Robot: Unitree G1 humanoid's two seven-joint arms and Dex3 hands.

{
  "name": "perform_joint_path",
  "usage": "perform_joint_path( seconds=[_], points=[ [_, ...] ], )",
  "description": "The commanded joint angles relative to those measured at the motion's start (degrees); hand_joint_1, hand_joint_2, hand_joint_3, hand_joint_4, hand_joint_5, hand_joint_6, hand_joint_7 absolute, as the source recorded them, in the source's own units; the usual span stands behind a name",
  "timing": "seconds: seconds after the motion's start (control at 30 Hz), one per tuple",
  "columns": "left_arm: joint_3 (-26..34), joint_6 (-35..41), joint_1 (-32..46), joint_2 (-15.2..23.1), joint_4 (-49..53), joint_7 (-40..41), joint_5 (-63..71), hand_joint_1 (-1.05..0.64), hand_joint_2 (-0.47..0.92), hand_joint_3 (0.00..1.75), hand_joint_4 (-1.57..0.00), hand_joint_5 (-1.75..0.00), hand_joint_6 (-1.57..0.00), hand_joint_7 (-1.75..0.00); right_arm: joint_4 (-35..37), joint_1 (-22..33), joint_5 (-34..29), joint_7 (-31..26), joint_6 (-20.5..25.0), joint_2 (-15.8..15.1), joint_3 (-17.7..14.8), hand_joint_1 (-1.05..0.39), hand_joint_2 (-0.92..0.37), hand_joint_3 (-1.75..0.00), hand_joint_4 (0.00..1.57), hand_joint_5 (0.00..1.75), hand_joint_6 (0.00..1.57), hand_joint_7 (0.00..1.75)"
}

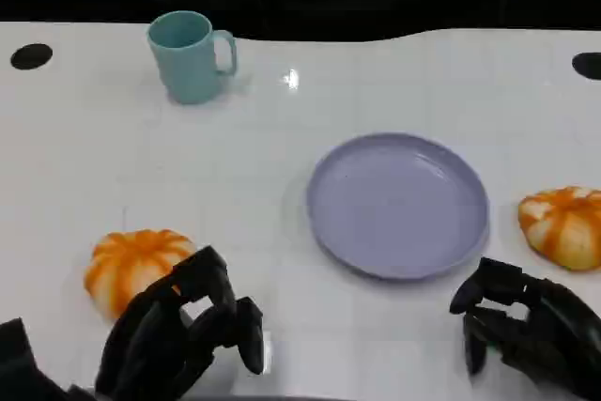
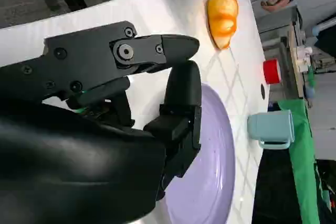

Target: Grasp the bread from the table and place it into the plate.

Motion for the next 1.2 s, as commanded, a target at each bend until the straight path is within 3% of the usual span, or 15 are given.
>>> perform_joint_path(
  seconds=[0.03, 0.9, 1.1, 1.2],
  points=[
    [0.26, -0.19, -0.11, 0.74, -0.16, 0.17, 0.99, -0.72, 0.92, 0.19, -0.84, -1.75, -0.61, -1.75, 1.27, 0.09, 0.04, 0.47, -0.05, -0.67, -0.57, -0.50, -0.92, -0.26, 0.65, 1.75, 0.68, 1.34],
    [1.03, 1.10, -0.30, 0.41, -0.21, -0.50, 0.15, -0.69, 0.92, 0.18, -0.83, -1.75, -0.60, -1.75, 0.62, 0.40, -0.40, -0.55, 0.39, -0.74, -0.32, -0.50, -0.92, -0.25, 0.66, 1.75, 0.68, 1.35],
    [1.16, -1.50, -0.33, 0.57, -0.69, 1.64, 2.89, -0.71, 0.92, 0.22, -0.82, -1.75, -0.57, -1.74, 1.80, -0.23, -0.35, -0.09, -0.24, -0.64, -0.47, -0.49, -0.92, -0.26, 0.65, 1.75, 0.68, 1.34],
    [0.89, -4.53, 0.01, 1.17, -1.96, 3.89, 6.43, -0.73, 0.92, 0.29, -0.73, -1.75, -0.53, -1.66, 2.11, -0.48, -0.43, -0.31, -0.48, -0.52, -0.48, -0.51, -0.92, -0.25, 0.65, 1.75, 0.68, 1.34]
  ],
)
